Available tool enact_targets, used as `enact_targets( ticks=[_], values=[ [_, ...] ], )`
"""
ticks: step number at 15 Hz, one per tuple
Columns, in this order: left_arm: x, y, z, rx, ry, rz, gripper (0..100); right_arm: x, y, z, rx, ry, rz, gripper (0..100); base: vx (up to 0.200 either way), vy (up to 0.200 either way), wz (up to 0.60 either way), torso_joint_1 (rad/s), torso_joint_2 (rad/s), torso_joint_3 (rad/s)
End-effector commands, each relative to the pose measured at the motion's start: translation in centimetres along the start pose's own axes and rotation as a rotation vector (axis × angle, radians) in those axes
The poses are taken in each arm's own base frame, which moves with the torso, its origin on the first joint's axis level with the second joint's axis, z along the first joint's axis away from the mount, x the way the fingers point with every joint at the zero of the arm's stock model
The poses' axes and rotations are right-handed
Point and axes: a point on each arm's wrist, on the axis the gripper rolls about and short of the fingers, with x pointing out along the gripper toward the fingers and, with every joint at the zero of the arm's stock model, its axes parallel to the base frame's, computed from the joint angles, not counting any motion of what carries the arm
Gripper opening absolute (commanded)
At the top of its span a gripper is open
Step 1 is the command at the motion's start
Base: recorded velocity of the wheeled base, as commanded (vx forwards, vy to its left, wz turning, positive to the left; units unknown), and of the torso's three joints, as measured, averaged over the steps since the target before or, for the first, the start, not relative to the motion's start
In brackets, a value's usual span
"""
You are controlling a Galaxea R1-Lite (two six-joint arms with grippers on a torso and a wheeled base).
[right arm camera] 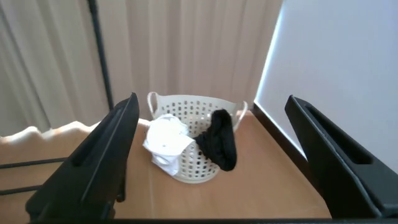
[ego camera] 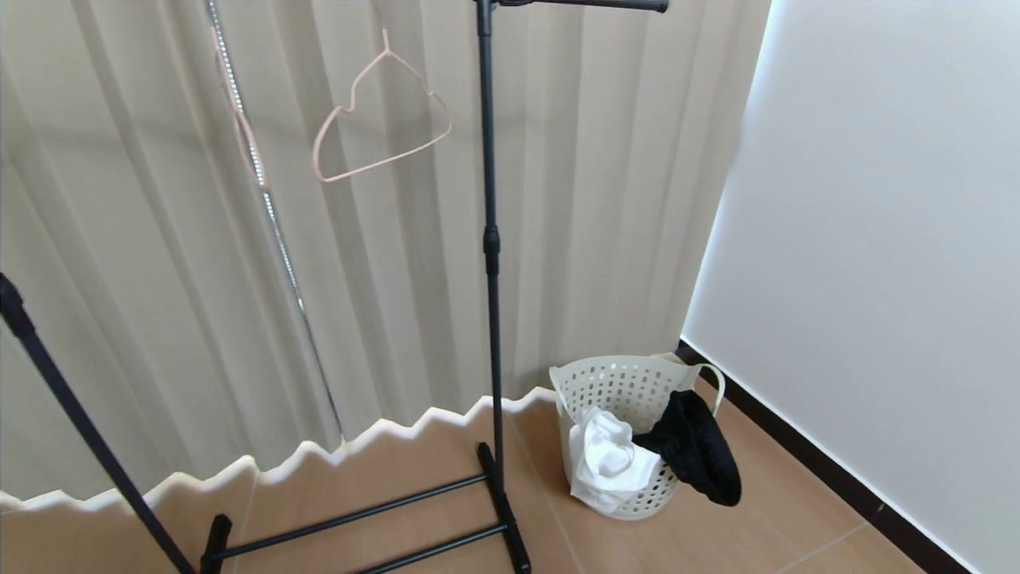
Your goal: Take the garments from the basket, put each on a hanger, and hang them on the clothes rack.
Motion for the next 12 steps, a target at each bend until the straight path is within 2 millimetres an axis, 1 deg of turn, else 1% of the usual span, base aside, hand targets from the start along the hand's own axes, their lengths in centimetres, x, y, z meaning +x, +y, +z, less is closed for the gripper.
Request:
enact_targets(
  ticks=[1, 3, 9, 12],
  values=[
    [0.01, 0.0, -0.01, 0.0, 0.002, 0.002, 100, 0.01, 0.0, 0.0, 0.0, 0.002, 0.001, 100, 0.2, 0.0, 0.0, 0.002, 0.0, 0.012],
    [0.01, 0.0, -0.01, -0.002, 0.002, 0.0, 100, 0.01, 0.0, 0.0, 0.0, 0.002, 0.001, 100, 0.2, 0.0, 0.0, 0.007, 0.08, 0.061],
    [0.01, 0.0, -0.01, -0.001, 0.002, 0.002, 100, 0.01, 0.0, 0.0, 0.001, 0.002, 0.0, 100, 0.2, -0.2, 0.0, 0.002, 0.02, 0.016],
    [0.01, 0.0, -0.01, -0.003, 0.002, 0.0, 100, 0.01, 0.0, 0.0, 0.001, 0.002, 0.0, 100, 0.0, -0.2, 0.0, 0.007, 0.01, 0.001]
  ],
)
